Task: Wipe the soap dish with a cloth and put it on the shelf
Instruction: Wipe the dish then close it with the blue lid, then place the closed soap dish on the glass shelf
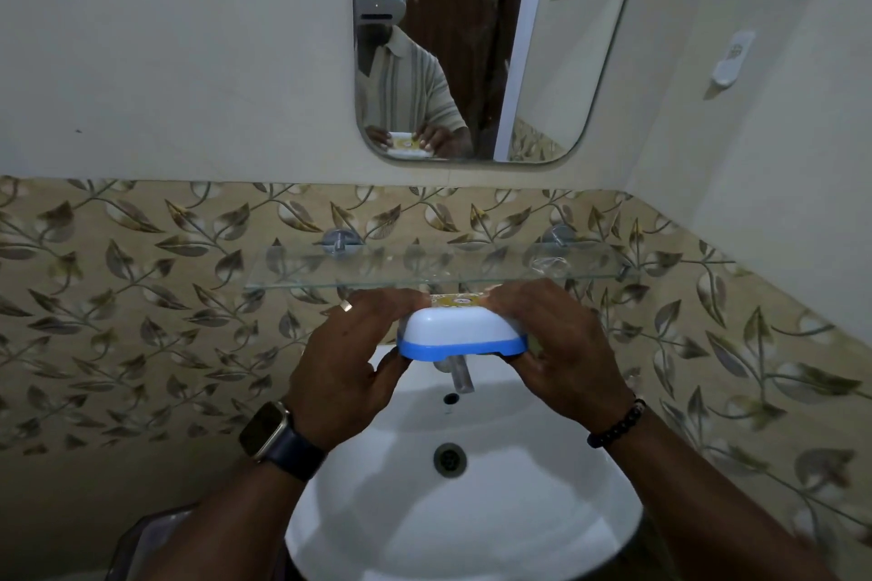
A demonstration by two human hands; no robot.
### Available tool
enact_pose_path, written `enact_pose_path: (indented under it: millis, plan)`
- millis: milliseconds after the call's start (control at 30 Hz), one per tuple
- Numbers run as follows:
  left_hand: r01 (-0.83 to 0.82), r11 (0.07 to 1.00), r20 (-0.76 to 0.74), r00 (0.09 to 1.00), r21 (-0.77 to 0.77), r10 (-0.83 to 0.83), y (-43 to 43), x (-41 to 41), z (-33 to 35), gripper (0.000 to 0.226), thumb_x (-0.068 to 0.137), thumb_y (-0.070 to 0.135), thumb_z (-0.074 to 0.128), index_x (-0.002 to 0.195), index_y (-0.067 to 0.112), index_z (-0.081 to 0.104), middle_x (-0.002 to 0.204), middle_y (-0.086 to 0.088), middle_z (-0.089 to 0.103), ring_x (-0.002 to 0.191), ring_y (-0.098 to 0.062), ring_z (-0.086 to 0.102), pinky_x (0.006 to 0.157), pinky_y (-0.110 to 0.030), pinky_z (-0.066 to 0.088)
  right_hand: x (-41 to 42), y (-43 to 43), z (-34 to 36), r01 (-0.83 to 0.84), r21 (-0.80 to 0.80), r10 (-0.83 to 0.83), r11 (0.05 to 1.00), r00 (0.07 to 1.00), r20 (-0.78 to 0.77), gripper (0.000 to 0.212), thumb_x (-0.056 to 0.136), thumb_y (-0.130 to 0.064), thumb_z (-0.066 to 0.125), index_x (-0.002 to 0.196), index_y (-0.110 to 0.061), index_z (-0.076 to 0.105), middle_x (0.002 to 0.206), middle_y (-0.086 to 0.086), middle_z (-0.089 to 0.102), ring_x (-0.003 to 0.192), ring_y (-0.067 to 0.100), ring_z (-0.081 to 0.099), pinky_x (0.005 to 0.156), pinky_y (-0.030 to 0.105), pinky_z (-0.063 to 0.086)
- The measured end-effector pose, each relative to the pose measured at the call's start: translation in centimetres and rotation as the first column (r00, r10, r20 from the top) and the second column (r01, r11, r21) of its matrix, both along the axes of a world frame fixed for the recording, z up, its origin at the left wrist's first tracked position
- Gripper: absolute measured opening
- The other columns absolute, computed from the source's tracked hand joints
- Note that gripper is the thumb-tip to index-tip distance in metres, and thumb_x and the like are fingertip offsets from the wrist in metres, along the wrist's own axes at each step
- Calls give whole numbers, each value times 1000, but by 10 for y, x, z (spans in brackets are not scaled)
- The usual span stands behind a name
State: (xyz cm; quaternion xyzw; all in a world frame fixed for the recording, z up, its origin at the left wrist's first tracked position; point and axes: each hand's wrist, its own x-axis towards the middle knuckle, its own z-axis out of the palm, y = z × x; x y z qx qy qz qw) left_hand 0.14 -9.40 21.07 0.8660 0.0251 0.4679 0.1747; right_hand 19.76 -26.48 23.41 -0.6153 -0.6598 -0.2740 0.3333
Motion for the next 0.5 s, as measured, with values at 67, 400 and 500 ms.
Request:
enact_pose_path:
  millis: [67,400,500]
  plan:
    - [-2,1000,13,1000,17,1,2,5,1,41,84,6,67,125,10,65,126,1,68,116,-15,62,100,-22,44,6,3,-3,7,23,-8,1000,1000,25,43,81,-8,80,121,-11,64,118,8,69,110,24,63,92,35,54]
    - [-93,993,-40,995,70,96,35,52,12,60,76,-7,76,131,9,61,142,-6,59,132,-20,54,112,-18,36,52,37,-1,22,-32,-20,999,999,50,49,90,-31,74,128,-1,64,131,18,62,123,29,58,105,38,49]
    - [-88,994,-94,991,60,93,44,68,17,60,79,1,78,136,7,58,147,-9,55,135,-23,53,111,-25,42,66,54,-3,73,13,-74,997,995,60,48,88,-24,77,127,0,64,129,19,63,122,31,59,104,41,52]
